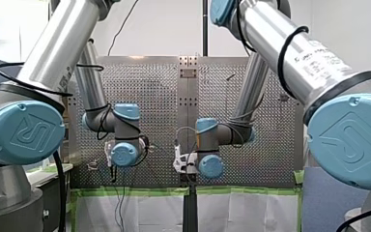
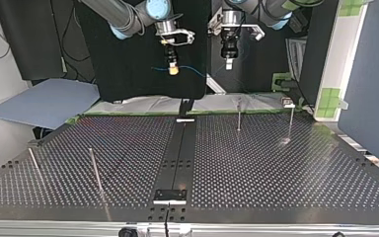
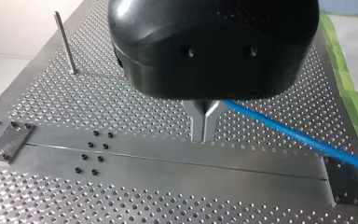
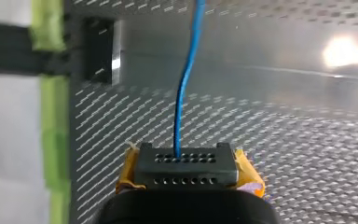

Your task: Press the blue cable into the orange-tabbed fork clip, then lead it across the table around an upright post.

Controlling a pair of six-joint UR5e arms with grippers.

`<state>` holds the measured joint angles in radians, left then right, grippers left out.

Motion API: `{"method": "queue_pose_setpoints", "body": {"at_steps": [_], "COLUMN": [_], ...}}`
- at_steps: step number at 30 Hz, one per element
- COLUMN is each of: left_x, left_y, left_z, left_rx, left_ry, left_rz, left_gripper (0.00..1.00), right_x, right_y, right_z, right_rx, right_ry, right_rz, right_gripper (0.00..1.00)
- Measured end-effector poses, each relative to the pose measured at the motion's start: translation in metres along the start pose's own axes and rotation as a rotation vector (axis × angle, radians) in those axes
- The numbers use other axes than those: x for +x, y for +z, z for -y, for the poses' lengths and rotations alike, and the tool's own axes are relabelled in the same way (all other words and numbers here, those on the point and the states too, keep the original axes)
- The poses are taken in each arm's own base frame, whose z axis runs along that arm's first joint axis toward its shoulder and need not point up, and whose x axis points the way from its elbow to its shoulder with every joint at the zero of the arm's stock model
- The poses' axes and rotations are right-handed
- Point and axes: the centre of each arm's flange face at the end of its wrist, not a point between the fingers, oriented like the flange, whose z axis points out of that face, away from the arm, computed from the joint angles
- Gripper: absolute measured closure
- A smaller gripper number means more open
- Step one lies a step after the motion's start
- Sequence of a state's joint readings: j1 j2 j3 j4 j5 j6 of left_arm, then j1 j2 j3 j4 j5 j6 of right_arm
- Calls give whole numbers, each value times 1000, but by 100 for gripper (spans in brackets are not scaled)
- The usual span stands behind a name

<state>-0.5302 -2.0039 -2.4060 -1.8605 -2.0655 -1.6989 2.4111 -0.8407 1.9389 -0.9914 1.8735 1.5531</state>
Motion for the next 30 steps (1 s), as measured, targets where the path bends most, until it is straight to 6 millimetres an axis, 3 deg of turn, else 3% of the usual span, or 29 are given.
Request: {"method": "queue_pose_setpoints", "body": {"at_steps": [4, 12, 24, 30], "left_x": [8, 28, 55, 68], "left_y": [2, 9, 35, 59], "left_z": [-5, -15, -40, -54], "left_rx": [-13, -37, -58, -94], "left_ry": [-18, -61, -50, -39], "left_rz": [-4, 2, 16, 21], "left_gripper": [100, 100, 100, 100], "right_x": [2, -18, -53, -71], "right_y": [5, 21, 46, 57], "right_z": [2, 12, 21, 21], "right_rx": [28, 88, 97, 90], "right_ry": [42, 95, 89, 74], "right_rz": [-29, -61, -11, 34], "right_gripper": [100, 100, 100, 100]}}
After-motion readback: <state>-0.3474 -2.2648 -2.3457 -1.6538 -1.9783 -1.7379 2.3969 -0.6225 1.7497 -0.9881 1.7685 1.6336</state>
